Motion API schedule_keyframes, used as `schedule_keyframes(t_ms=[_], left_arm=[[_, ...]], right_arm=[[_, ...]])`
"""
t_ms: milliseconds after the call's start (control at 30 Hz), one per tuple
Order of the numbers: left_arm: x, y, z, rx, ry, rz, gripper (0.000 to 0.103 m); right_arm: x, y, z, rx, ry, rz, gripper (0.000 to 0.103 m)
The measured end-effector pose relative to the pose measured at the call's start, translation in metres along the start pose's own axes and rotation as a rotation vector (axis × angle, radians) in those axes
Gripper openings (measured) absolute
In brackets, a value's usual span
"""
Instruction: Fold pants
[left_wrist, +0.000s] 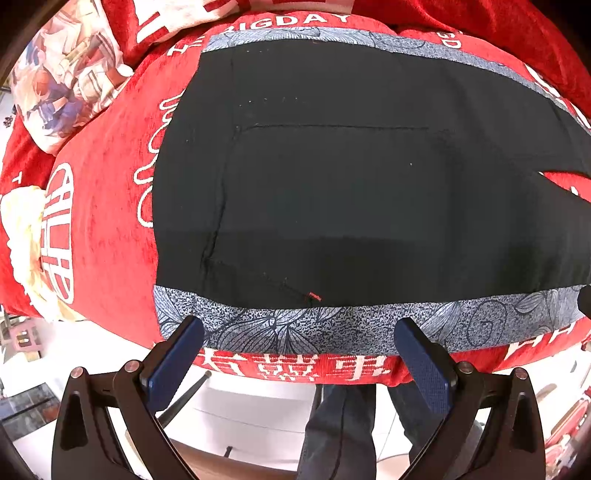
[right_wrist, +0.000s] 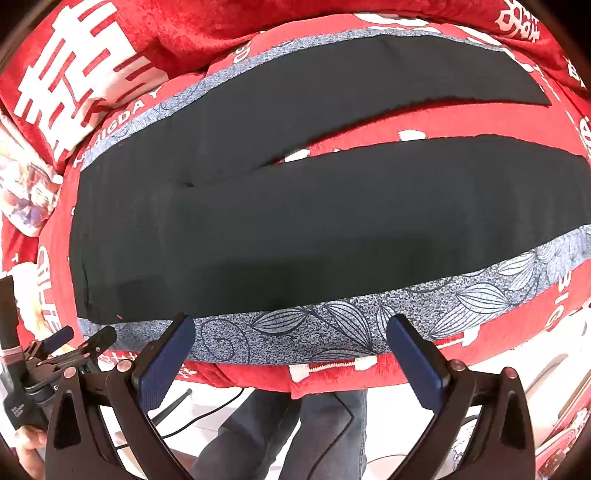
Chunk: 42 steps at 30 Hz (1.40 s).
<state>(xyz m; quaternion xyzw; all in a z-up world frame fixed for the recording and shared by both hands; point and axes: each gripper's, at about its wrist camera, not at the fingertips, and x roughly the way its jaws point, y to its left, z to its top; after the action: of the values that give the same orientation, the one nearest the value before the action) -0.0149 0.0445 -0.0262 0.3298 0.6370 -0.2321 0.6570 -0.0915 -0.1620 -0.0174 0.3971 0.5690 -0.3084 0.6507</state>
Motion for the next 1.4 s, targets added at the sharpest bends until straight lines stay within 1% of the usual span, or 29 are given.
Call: schedule_keyframes(t_ms=[667, 1033, 1400], left_arm=[[0.003, -0.001, 0.000, 0.008, 0.000, -0.007, 0.103], [0.003, 0.006, -0.003, -0.004, -0.003, -0.021, 0.103], [0.005, 0.008, -0.006, 0.002, -0.001, -0.020, 0.103]], right_arm=[[0.003, -0.006, -0.005, 0.020, 0.006, 0.013, 0.103], [0.005, -0.002, -0.013, 0.040, 0.002, 0.052, 0.103], [0.005, -0.005, -0.016, 0.048, -0.007, 0.046, 0.103]])
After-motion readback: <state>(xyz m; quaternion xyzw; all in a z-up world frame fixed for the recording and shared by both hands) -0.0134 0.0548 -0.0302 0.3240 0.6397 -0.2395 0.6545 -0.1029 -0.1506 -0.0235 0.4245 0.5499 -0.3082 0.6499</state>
